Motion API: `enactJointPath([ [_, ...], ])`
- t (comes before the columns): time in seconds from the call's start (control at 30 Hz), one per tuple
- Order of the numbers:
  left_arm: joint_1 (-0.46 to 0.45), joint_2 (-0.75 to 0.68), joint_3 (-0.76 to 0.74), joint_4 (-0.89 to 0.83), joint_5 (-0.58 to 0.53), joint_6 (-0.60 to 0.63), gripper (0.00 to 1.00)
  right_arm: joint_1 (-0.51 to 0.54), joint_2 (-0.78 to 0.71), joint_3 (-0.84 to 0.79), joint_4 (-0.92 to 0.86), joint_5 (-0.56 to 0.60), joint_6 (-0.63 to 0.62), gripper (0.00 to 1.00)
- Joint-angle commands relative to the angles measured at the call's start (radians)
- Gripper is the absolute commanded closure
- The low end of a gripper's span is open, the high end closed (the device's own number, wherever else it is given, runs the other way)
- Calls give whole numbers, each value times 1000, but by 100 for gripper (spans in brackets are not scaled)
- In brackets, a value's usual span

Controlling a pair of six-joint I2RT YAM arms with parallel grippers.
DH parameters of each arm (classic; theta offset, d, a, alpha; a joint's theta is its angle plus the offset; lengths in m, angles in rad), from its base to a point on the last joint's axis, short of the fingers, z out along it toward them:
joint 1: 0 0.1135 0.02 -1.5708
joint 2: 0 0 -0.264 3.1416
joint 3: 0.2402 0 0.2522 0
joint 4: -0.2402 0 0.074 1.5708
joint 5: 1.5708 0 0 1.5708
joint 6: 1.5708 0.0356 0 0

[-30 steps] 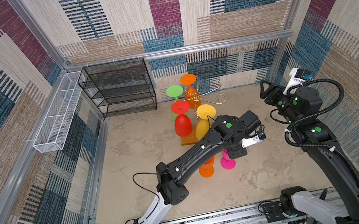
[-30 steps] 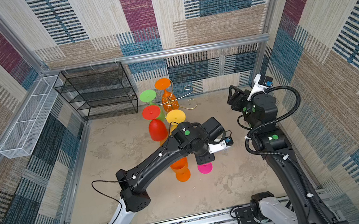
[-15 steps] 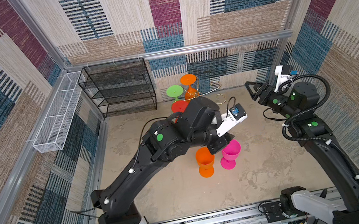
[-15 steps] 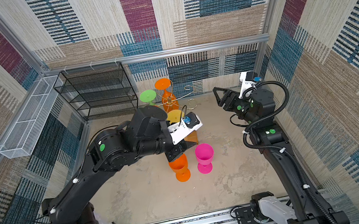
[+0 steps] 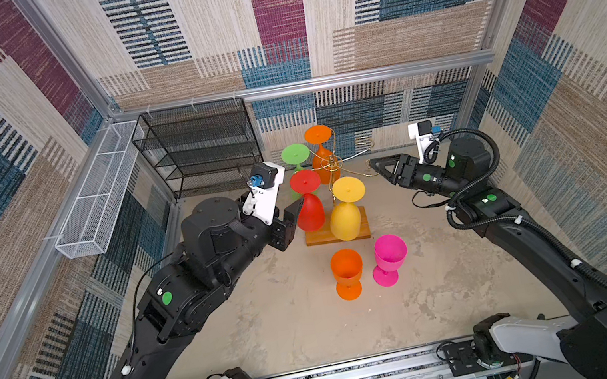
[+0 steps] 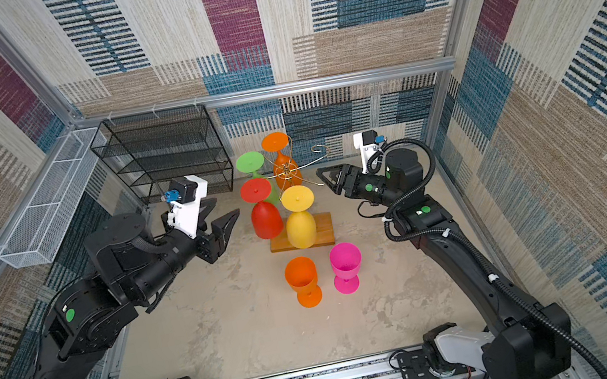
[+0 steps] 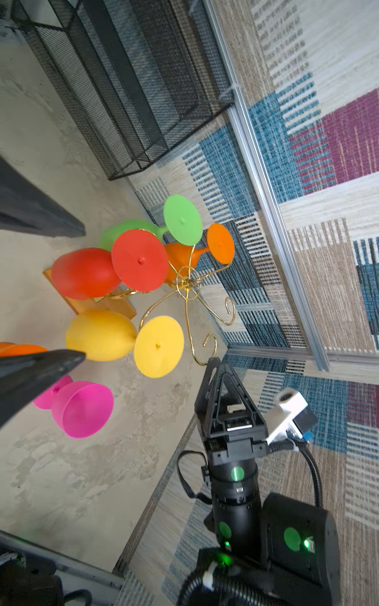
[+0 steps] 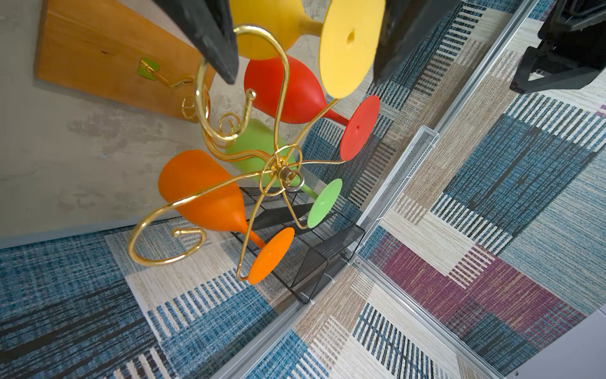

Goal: Take the wine glass off the wine glass rack
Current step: 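Open the left gripper and raise it toward the rack while the right reaches the rack, then close the right gripper on the yellow glass's foot on the rack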

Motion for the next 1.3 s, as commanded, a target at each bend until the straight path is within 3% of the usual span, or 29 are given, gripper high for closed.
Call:
enactJointPath([
  [0.0,17,-18,-20,63,-30,-35,42,16,12,13,19,-30,5,34],
  [0.77,64,-13,-38,76,47,-44,43,129,4,49,-87,9,-10,39],
  [1.27,81,-5,-35,69,70,-38,43,143,22,50,-99,28,-13,40],
])
